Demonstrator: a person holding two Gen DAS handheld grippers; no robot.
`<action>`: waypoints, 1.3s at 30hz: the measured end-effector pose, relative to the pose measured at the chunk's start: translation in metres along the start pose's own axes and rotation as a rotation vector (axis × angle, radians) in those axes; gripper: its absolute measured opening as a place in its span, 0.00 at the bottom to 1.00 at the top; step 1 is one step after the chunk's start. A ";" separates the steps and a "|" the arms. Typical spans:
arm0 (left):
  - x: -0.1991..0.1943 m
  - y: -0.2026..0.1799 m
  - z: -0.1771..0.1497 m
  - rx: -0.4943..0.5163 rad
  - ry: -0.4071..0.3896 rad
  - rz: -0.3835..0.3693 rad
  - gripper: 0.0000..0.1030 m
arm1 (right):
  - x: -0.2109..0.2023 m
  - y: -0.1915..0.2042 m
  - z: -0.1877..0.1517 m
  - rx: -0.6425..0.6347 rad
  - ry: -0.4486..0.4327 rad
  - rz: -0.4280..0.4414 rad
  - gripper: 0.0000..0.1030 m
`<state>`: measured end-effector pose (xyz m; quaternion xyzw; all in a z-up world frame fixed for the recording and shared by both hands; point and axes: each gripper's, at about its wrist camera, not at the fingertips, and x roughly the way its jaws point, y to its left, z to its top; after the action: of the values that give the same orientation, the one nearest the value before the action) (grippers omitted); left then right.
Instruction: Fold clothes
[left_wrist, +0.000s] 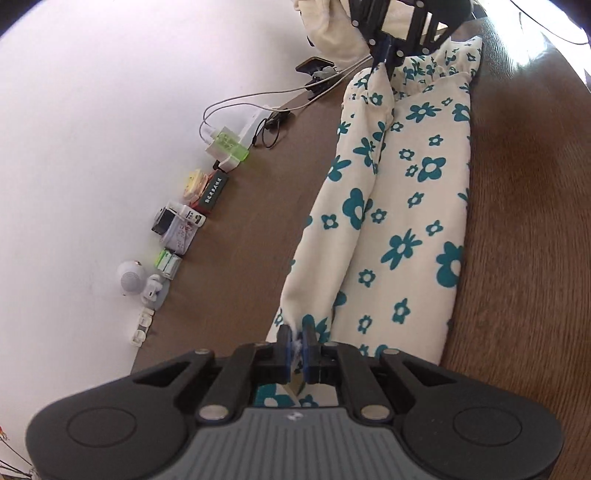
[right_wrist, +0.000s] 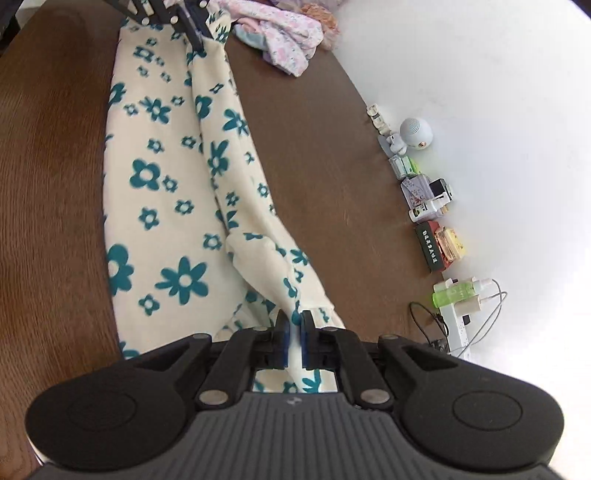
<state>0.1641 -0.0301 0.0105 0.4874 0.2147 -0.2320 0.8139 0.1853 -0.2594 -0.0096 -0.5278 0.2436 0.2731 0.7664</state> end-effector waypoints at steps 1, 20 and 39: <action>-0.002 -0.003 0.000 -0.015 0.001 -0.005 0.05 | 0.001 0.006 -0.001 -0.003 0.005 -0.006 0.05; 0.006 0.000 0.004 -0.069 0.013 -0.008 0.35 | -0.002 -0.005 -0.012 0.256 -0.030 -0.017 0.18; 0.010 -0.010 -0.005 -0.073 0.055 0.008 0.03 | -0.015 0.048 0.019 0.226 0.086 -0.118 0.03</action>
<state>0.1657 -0.0317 -0.0038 0.4646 0.2431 -0.2073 0.8259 0.1439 -0.2298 -0.0258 -0.4628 0.2741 0.1755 0.8246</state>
